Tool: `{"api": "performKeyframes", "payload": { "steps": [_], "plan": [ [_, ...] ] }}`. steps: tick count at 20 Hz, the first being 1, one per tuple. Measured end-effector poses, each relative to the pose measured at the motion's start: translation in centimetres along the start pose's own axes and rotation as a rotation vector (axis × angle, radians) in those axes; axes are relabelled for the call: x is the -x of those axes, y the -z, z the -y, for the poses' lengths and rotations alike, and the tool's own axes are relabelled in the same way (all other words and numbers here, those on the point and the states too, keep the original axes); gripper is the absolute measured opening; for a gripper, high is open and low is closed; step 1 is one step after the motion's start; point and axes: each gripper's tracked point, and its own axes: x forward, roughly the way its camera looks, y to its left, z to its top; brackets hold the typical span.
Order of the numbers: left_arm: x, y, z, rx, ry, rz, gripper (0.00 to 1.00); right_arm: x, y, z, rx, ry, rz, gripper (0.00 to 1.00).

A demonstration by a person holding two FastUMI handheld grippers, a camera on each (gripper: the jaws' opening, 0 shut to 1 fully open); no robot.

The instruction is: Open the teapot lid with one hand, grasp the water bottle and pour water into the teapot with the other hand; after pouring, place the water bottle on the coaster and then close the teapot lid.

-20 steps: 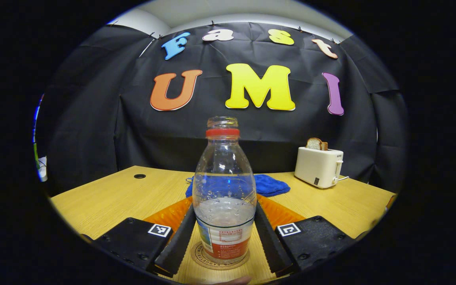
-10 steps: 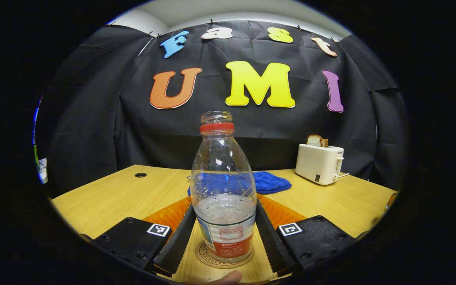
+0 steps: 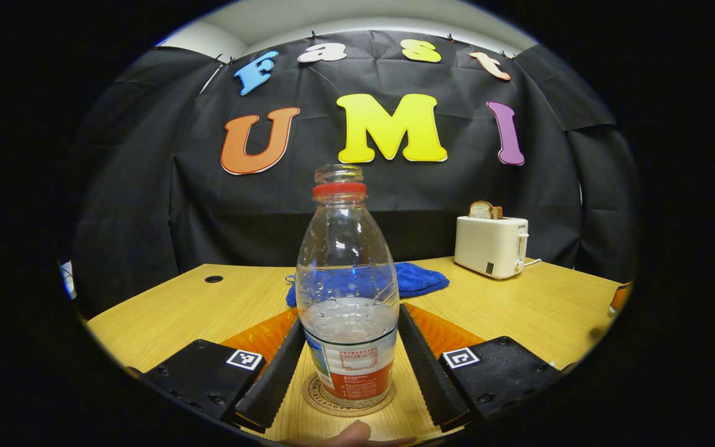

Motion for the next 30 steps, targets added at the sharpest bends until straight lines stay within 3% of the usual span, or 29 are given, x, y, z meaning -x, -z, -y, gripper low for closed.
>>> {"api": "performKeyframes", "payload": {
  "steps": [6,12,18,22,30],
  "plan": [
    [0.5,-1.4,-0.4,-0.007,-0.006,0.035,0.92,0.0,0.0,-0.2,0.002,-0.002,0.001,0.0],
    [2.1,-3.3,0.3,0.007,0.035,0.066,0.92,0.4,-0.1,-1.2,0.012,-0.018,0.01,0.02],
    [5.8,-4.9,-0.6,-0.005,0.043,0.079,0.92,0.7,0.7,-5.2,0.049,-0.108,0.015,0.02],
    [9.4,-4.3,-2.6,-0.021,-0.023,0.022,0.92,0.4,0.4,-7.6,0.078,-0.155,0.01,0.0],
    [16.1,-5.5,-2.3,0.005,-0.037,0.026,0.92,0.6,-2.9,-12.9,0.088,-0.292,0.029,0.0]
  ]
}}
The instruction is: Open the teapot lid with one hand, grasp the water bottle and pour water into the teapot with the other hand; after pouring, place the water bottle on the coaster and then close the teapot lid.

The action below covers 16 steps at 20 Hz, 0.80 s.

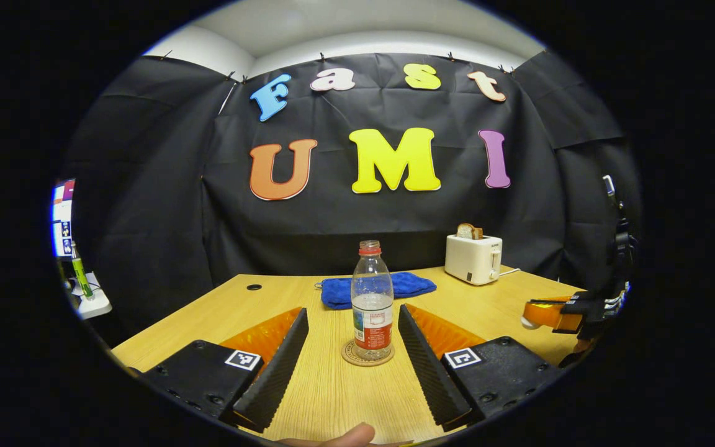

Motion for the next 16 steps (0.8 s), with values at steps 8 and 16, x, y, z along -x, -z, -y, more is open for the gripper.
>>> {"api": "performKeyframes", "payload": {
  "steps": [8,16],
  "plan": [
    [2.5,-1.5,-1.8,-0.033,-0.005,0.015,0.92,-2.0,-0.6,-5.3,0.043,-0.094,-0.01,0.0],
    [2.6,-1.3,-4.5,-0.105,-0.046,0.02,0.92,-4.1,0.9,-10.6,0.09,-0.167,-0.042,0.0]
  ]
}}
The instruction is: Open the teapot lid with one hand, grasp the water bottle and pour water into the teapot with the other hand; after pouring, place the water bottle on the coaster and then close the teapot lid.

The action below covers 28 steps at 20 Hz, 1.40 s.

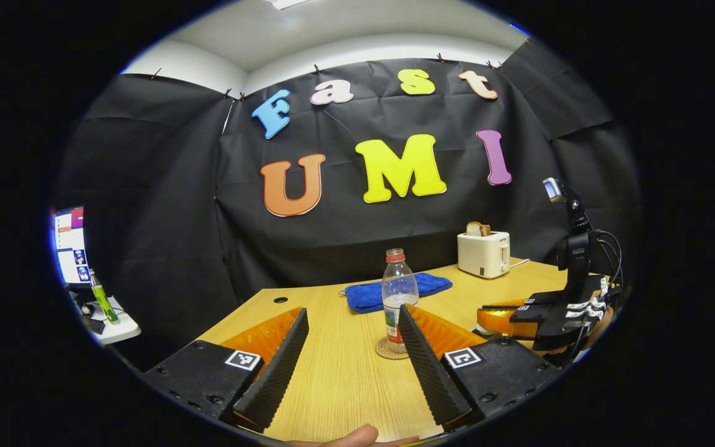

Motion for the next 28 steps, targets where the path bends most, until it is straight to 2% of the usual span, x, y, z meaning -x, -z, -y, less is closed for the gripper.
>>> {"api": "performKeyframes", "payload": {
  "steps": [6,7,8,9,12,13,14,17,20,23,25,28],
  "plan": [
    [-0.7,1.6,-1.2,0.059,-0.022,-0.062,0.92,-0.9,0.5,-0.1,-0.009,0.011,-0.018,0.01],
    [-0.7,2.0,-1.2,0.071,-0.021,-0.073,0.92,-0.9,0.6,-0.2,-0.013,0.01,-0.019,0.03],
    [-0.8,2.1,-1.2,0.079,-0.02,-0.081,0.92,-0.9,0.7,-0.3,-0.012,0.009,-0.023,0.01],
    [-0.8,2.2,-1.3,0.082,-0.021,-0.084,0.92,-0.9,0.8,-0.3,-0.011,0.013,-0.027,0.05],
    [-0.8,2.0,-1.1,0.08,-0.018,-0.077,0.92,-0.3,0.7,-0.8,-0.02,-0.001,-0.02,0.04],
    [-0.7,2.0,-1.2,0.079,-0.016,-0.076,0.92,-0.2,0.5,-0.7,-0.016,0.006,-0.018,0.16],
    [-0.7,2.0,-1.1,0.081,-0.016,-0.079,0.92,0.2,0.2,-0.3,-0.016,0.016,-0.013,0.21],
    [-0.3,1.4,-0.8,0.092,-0.013,-0.076,0.92,2.2,-1.4,0.4,-0.04,0.038,0.021,0.48],
    [0.3,0.4,-0.3,0.092,-0.006,-0.06,0.92,5.0,-3.6,1.8,-0.055,0.069,0.067,0.63],
    [0.9,-0.7,0.6,0.068,-0.005,-0.04,0.92,8.4,-5.6,3.7,-0.051,0.113,0.106,0.89],
    [1.3,-1.2,1.3,0.049,-0.002,-0.029,0.92,10.4,-6.7,5.2,-0.058,0.141,0.127,0.94],
    [2.1,-2.1,2.7,0.04,-0.002,-0.018,0.92,13.3,-7.5,7.4,-0.075,0.171,0.137,0.95]
  ]
}}
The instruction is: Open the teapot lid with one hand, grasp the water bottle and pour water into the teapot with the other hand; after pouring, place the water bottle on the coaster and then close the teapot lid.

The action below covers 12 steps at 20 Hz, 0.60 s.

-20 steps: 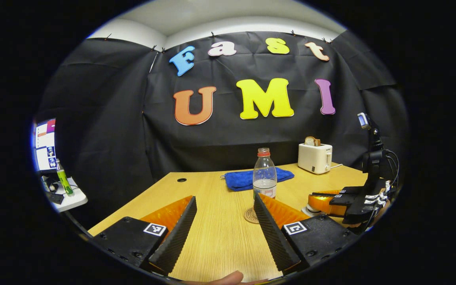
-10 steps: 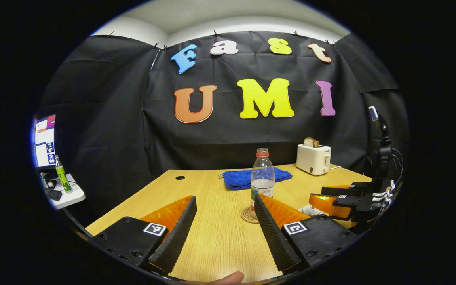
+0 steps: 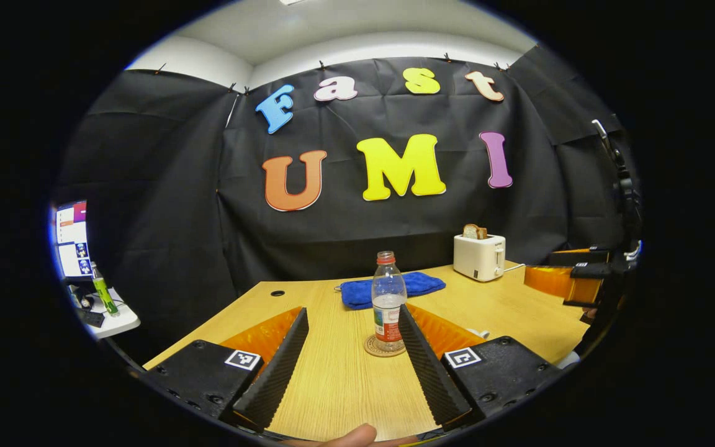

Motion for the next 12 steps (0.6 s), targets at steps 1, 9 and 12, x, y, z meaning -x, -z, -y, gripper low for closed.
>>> {"api": "performKeyframes", "payload": {
  "steps": [1,9,12],
  "plan": [
    [0.2,-0.3,0.5,0.01,0.0,0.005,0.92,0.8,-0.3,0.9,0.0,0.009,0.004,0.95],
    [0.6,0.6,3.2,-0.003,-0.008,0.018,0.92,3.4,1.6,4.5,-0.061,-0.003,-0.002,0.95],
    [0.0,2.4,3.3,-0.016,-0.02,-0.034,0.92,3.2,1.7,5.5,-0.048,0.025,0.005,0.96]
  ]
}}
